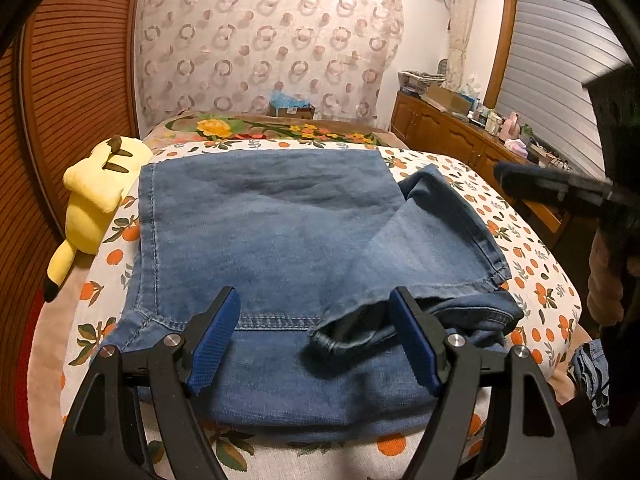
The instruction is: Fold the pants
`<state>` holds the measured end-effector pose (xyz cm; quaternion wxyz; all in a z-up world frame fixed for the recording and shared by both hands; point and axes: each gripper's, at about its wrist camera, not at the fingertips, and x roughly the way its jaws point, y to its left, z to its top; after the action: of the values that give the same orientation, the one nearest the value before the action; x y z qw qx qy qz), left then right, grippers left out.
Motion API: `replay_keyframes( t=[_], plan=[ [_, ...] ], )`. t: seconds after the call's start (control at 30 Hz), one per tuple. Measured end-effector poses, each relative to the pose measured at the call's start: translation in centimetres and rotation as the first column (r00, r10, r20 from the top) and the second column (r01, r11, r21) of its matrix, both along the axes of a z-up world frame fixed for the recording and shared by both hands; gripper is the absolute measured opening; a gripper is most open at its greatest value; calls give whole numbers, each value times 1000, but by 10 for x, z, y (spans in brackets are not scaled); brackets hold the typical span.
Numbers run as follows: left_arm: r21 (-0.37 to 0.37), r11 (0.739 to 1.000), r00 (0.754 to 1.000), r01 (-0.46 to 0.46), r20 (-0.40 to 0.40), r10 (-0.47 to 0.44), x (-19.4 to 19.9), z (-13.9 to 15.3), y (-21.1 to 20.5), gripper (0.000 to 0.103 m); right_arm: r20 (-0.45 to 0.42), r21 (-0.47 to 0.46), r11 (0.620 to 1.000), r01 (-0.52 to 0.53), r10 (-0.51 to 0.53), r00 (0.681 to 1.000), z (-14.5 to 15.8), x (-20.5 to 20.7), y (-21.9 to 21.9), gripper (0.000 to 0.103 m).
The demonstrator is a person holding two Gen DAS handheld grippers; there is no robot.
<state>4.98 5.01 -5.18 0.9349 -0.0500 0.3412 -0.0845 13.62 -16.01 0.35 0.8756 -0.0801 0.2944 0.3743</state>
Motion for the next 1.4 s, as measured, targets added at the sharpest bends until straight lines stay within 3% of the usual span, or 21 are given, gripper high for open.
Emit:
replay_keyframes(
  t=[0.33,0.57,0.73,0.83,0.9,1.0,1.13,1.23,1.4],
  plan=[
    [9,1000,999,30,-16,-29,11,-5,-2,73,-85,-60,989,138,-143,986,-38,-1,-31,53],
    [17,997,997,70,-37,-69,11,-14,-9,68,-133,-45,989,144,-149,980,-40,-12,-30,53],
    [19,994,993,105,-56,-104,21,-20,-14,51,-163,-37,992,123,-127,978,-50,-5,-22,53],
    [17,993,991,121,-62,-120,26,-23,-16,41,-184,-28,994,104,-108,977,-52,-1,-22,35],
    [16,991,989,135,-61,-134,26,-24,-17,32,-189,-23,996,86,-89,978,-51,2,-18,15],
    [18,989,988,146,-47,-145,22,-18,-19,8,-165,-12,999,49,-51,985,-42,3,-13,8],
    [-35,990,990,135,31,-134,8,9,-12,7,-101,30,999,22,-18,995,-15,9,-12,5],
    [-30,993,989,117,99,-114,-6,33,-7,6,-31,56,998,-12,14,999,16,15,0,5],
    [-37,994,986,99,135,-93,-16,51,7,5,65,88,993,-80,75,995,58,21,24,5]
  ],
)
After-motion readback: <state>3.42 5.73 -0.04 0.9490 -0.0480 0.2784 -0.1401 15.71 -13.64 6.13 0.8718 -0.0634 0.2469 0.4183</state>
